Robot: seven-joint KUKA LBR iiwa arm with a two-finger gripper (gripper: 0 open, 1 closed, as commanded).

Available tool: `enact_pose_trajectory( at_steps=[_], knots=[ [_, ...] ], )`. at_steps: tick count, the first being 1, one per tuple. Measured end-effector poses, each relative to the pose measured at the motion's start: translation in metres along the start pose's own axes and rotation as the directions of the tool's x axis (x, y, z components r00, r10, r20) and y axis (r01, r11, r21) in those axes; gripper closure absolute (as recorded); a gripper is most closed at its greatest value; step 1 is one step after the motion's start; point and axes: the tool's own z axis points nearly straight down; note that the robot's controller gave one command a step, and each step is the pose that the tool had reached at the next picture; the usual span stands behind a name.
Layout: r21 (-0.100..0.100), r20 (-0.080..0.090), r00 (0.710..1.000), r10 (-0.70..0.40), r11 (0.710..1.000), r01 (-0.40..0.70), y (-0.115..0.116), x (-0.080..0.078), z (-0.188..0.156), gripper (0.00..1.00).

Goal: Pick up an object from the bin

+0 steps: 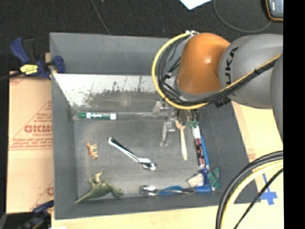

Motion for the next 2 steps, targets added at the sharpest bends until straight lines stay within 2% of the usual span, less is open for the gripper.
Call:
enact_pose_trajectory(
  at_steps=[1,2],
  knots=[
    [0.000,0.008,1.000,0.000,1.000,0.000,0.000,-0.002,-0.005,0.00],
    [-0.003,0.005,0.997,0.077,0.997,-0.077,0.065,0.026,0.096,0.00]
  ],
)
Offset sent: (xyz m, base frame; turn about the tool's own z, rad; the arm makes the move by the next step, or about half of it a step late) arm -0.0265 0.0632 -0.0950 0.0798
